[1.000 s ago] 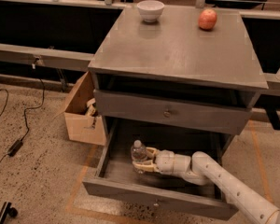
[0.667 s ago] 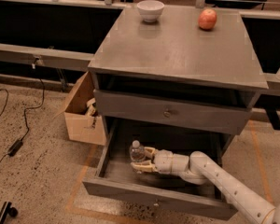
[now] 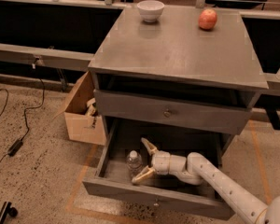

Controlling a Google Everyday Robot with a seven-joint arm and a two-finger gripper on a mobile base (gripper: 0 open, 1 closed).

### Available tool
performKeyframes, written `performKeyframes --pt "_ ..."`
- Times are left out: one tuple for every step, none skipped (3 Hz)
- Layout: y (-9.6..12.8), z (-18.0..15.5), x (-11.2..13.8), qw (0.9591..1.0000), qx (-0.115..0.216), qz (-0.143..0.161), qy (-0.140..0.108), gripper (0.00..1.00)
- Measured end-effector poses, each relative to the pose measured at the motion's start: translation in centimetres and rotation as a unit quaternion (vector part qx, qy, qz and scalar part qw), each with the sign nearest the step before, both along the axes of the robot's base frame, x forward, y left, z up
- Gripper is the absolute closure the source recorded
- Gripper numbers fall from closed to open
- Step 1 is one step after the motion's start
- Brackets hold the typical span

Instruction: Place water bottle into middle drawer

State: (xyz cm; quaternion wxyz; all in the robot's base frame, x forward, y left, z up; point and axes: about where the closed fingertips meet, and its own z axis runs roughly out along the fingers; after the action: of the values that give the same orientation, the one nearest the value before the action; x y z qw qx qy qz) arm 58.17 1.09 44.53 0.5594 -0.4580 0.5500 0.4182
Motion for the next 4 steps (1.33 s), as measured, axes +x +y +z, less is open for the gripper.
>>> performKeyframes --pt "0.0 0.0 0.0 1.0000 0.000 0.000 0.000 0.00" --pt "0.2 1.0 0.1 0.9998 -0.008 0.015 -0.007 0.00" --pt "-1.1 2.6 0.1 0.9996 -0.023 0.012 -0.013 0.00" --pt "-3.1 4.4 -0.3 0.9988 -0.047 0.004 -0.016 0.00"
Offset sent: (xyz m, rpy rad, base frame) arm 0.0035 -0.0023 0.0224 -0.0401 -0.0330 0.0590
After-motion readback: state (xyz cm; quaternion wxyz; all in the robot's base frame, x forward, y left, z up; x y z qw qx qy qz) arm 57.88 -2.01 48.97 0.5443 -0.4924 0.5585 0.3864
